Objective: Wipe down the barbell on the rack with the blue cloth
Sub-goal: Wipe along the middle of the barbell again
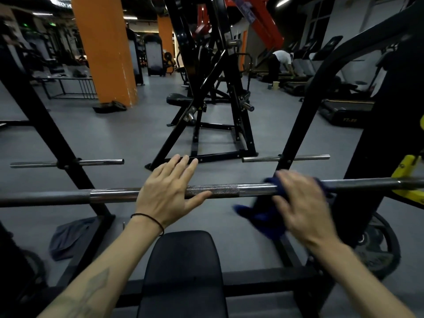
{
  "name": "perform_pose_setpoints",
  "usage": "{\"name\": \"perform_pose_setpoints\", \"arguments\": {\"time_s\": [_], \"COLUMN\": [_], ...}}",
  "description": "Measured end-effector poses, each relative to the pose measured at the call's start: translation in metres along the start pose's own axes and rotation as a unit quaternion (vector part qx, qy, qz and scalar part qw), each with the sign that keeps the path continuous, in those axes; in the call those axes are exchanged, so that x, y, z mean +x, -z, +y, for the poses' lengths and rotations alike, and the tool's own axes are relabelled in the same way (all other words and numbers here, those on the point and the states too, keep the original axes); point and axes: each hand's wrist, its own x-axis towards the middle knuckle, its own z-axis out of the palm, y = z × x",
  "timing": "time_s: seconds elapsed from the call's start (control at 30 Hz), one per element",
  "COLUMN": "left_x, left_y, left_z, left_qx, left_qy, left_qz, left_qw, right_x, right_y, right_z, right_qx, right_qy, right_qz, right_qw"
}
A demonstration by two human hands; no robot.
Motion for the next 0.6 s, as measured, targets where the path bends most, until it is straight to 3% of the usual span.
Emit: {"name": "perform_pose_setpoints", "arguments": {"time_s": [0.1, 0.23, 0.33, 0.47, 0.6], "left_x": [0.0, 0.0, 0.001, 0.0, -0.002], "left_y": [-0.004, -0.002, -0.002, 0.0, 0.004], "left_z": [0.0, 0.001, 0.002, 0.001, -0.018], "left_qx": [0.004, 0.01, 0.008, -0.004, 0.005], "left_qy": [0.002, 0.0, 0.008, 0.004, -0.046], "left_qz": [0.008, 0.002, 0.005, 0.003, -0.003], "left_qw": [1.0, 1.0, 1.0, 1.0, 0.999], "right_x": [-0.016, -0.01, 0.003, 0.009, 0.011], "right_y": [0.022, -0.006, -0.032, -0.058, -0.039], "right_z": [0.046, 0.0, -0.081, -0.188, -0.131], "right_qx": [-0.015, 0.046, 0.088, 0.118, 0.03], "right_qy": [-0.064, -0.191, -0.122, -0.021, 0.118], "right_qz": [0.02, 0.098, 0.121, 0.057, -0.004], "right_qw": [0.998, 0.976, 0.981, 0.991, 0.993]}}
